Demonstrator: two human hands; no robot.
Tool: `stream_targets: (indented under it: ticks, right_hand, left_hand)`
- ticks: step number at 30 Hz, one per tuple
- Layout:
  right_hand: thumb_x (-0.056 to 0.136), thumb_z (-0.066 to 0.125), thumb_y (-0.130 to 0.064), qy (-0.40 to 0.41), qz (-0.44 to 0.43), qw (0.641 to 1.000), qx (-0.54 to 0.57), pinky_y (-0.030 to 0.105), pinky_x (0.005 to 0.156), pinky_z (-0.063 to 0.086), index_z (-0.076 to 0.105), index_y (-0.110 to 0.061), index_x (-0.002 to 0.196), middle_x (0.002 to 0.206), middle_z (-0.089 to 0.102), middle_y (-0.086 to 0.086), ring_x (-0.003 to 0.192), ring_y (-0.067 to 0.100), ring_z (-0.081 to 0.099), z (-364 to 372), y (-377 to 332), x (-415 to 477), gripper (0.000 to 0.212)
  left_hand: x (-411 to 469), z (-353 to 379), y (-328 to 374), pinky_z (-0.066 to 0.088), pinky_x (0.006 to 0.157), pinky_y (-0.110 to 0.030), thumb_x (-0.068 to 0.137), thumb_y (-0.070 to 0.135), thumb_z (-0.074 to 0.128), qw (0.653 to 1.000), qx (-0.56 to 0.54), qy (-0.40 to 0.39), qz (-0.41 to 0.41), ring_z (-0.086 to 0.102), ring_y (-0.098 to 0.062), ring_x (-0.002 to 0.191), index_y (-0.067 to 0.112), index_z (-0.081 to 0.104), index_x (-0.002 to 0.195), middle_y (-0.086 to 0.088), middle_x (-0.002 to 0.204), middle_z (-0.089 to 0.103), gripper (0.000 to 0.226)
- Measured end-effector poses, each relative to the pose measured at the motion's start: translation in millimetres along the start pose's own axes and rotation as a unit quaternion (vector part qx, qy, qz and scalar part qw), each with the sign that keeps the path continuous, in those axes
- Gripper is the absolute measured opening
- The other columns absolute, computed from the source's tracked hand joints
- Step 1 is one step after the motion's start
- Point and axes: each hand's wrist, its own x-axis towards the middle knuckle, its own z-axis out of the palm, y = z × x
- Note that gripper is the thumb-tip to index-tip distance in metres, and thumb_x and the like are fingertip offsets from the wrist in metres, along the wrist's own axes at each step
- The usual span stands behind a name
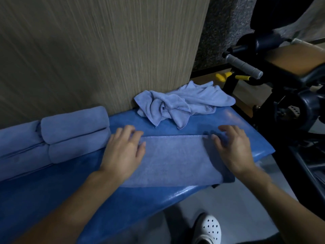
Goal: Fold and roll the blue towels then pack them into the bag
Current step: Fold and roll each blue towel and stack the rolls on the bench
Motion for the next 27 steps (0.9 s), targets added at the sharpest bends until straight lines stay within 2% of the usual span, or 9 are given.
stream_targets:
  ticks: [1,3,5,8,13,17,23,25,27]
  right_hand:
    - [0.092,0.056,-0.04,-0.014,-0.048,0.998,-0.032,0.042,0.09,0.04,0.062,-0.016,0.114,0.117,0.063,0.004,0.111,0.029,0.055,-2.2,-6.3,-5.0,0.033]
    - [0.095,0.034,-0.051,-0.083,-0.135,0.984,-0.084,0.043,0.1,0.037,0.058,-0.02,0.127,0.132,0.059,0.001,0.125,0.024,0.051,-2.8,-16.9,-18.3,0.05]
    - [0.096,0.014,-0.058,-0.163,-0.166,0.962,-0.143,0.043,0.116,0.022,0.044,-0.024,0.144,0.152,0.041,0.0,0.143,0.02,0.033,3.6,-20.5,-31.2,0.066]
    - [0.091,-0.007,-0.063,-0.211,-0.16,0.946,-0.185,0.042,0.121,0.0,0.024,-0.028,0.154,0.163,0.014,-0.003,0.151,0.016,0.007,12.7,-14.6,-35.2,0.078]
    - [0.089,-0.015,-0.066,-0.197,-0.171,0.945,-0.195,0.046,0.122,0.004,0.023,-0.029,0.154,0.162,0.016,-0.004,0.15,0.013,0.009,17.1,-11.7,-24.5,0.084]
    - [0.084,-0.022,-0.068,-0.217,-0.176,0.938,-0.204,0.045,0.12,-0.006,0.015,-0.031,0.155,0.163,0.007,-0.006,0.15,0.012,0.001,16.0,-11.7,-18.7,0.087]
    - [0.098,0.0,-0.059,-0.198,-0.235,0.937,-0.163,0.047,0.114,0.007,0.038,-0.019,0.148,0.156,0.033,0.006,0.146,0.022,0.026,25.9,-57.3,-37.9,0.075]
    - [0.098,-0.001,-0.06,-0.213,-0.254,0.93,-0.157,0.047,0.113,0.009,0.037,-0.019,0.149,0.157,0.032,0.005,0.146,0.021,0.024,35.3,-65.4,-45.4,0.076]
    - [0.093,-0.009,-0.064,-0.225,-0.261,0.926,-0.156,0.045,0.115,0.004,0.028,-0.024,0.153,0.161,0.019,0.0,0.149,0.017,0.013,40.7,-56.4,-43.2,0.081]
  left_hand:
    - [-4.4,2.6,3.6,0.05,0.087,-0.045,0.094,0.035,0.045,0.998,-0.031,-0.038,0.035,0.058,-0.032,0.109,0.009,0.065,0.119,-0.011,0.123,0.06,0.041]
    - [-14.1,8.9,6.7,0.035,0.112,-0.044,0.096,0.047,0.031,0.989,-0.052,-0.123,0.071,0.039,-0.023,0.14,0.018,0.053,0.139,-0.003,0.149,0.046,0.057]
    - [-22.1,14.3,4.0,0.015,0.121,-0.04,0.096,0.055,0.02,0.982,-0.035,-0.17,0.073,0.015,-0.014,0.15,0.026,0.035,0.151,0.004,0.161,0.024,0.064]
    - [-25.9,18.0,0.7,0.005,0.121,-0.038,0.096,0.058,0.014,0.982,-0.019,-0.179,0.056,0.004,-0.011,0.151,0.031,0.022,0.155,0.006,0.163,0.012,0.066]
    - [-21.9,18.3,1.3,-0.003,0.121,-0.035,0.092,0.06,0.005,0.98,-0.012,-0.195,0.028,-0.006,-0.011,0.15,0.031,0.008,0.155,0.006,0.163,0.0,0.069]
    - [-19.6,12.7,4.7,-0.007,0.121,-0.036,0.088,0.062,-0.001,0.978,0.009,-0.206,0.027,-0.011,-0.011,0.15,0.029,-0.002,0.154,0.005,0.163,-0.006,0.073]
    - [-14.2,12.9,35.6,0.002,0.12,-0.038,0.095,0.05,0.017,0.984,-0.008,-0.163,0.071,0.007,-0.014,0.151,0.015,0.023,0.155,-0.001,0.163,0.015,0.07]
    - [-16.5,20.1,37.0,0.005,0.12,-0.039,0.095,0.049,0.018,0.983,-0.002,-0.169,0.067,0.01,-0.015,0.151,0.016,0.025,0.155,-0.001,0.162,0.019,0.068]
    - [-21.3,24.0,28.8,0.009,0.12,-0.043,0.095,0.052,0.02,0.983,0.006,-0.175,0.057,0.011,-0.017,0.151,0.023,0.025,0.155,0.002,0.163,0.018,0.067]
